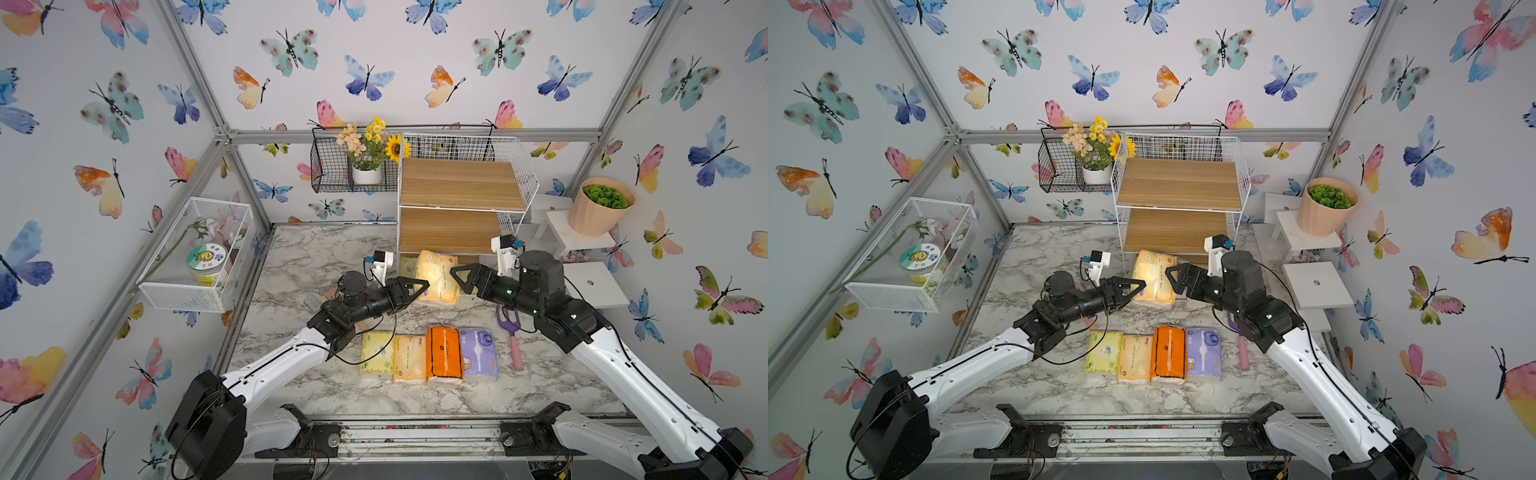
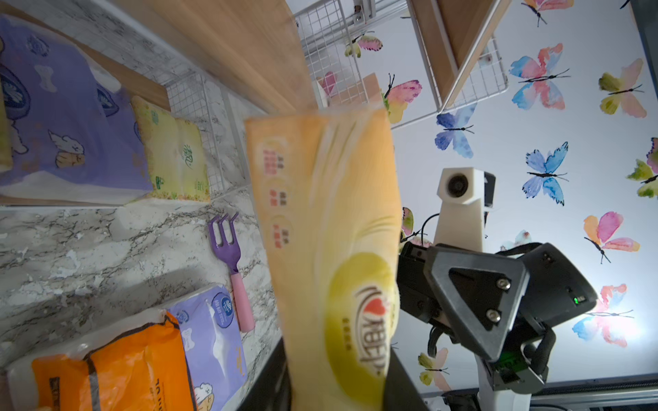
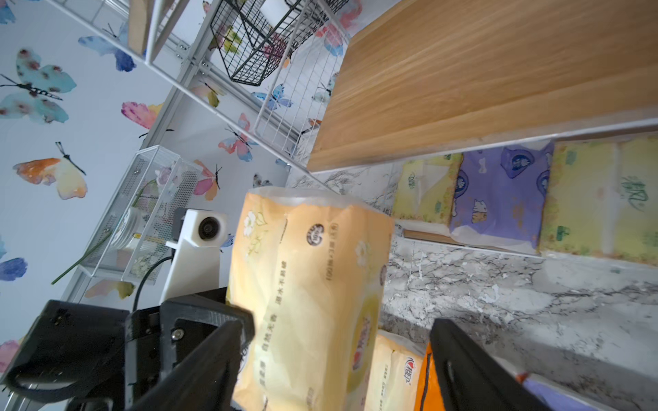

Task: Remove the tissue boxes from the shelf
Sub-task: Pick up a box of tissues from the shelf.

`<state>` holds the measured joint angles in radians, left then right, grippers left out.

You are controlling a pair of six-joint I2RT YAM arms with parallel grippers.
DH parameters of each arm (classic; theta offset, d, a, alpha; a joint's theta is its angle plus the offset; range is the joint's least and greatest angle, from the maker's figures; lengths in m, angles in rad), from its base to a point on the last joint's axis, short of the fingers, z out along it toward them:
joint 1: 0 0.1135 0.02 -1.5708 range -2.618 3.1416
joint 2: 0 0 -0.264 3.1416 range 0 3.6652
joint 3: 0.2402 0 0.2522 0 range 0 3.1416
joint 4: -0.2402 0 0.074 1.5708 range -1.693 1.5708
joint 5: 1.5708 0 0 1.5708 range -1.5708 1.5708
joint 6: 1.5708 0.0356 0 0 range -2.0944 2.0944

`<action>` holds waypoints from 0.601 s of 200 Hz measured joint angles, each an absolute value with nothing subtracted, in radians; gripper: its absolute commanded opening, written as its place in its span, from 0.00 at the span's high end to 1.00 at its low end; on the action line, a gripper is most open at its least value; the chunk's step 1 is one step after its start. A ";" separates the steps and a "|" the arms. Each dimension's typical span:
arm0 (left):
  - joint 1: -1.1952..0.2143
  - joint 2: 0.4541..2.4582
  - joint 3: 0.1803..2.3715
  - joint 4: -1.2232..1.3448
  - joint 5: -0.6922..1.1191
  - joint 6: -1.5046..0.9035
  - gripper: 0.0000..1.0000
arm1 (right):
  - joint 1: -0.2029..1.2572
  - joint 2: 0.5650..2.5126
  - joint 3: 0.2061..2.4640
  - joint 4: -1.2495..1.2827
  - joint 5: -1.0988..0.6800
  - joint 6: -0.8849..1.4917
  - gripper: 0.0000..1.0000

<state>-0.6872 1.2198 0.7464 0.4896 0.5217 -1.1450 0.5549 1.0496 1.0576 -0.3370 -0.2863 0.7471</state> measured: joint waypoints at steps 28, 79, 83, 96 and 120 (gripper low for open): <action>-0.682 1.169 0.674 0.531 0.562 -1.153 0.67 | 0.552 1.037 0.992 -0.313 -0.381 0.749 0.12; -0.680 1.097 0.602 0.657 0.623 -1.185 0.67 | 0.535 1.028 0.912 -0.212 -0.570 0.796 0.14; -0.680 1.092 0.597 0.668 0.626 -1.190 0.67 | 0.535 1.026 0.901 -0.189 -0.588 0.806 0.15; -0.680 1.079 0.590 0.691 0.630 -1.197 0.68 | 0.533 1.021 0.867 -0.113 -0.640 0.851 0.17; -0.680 1.069 0.583 0.722 0.631 -1.205 0.67 | 0.531 1.023 0.841 -0.012 -0.719 0.907 0.23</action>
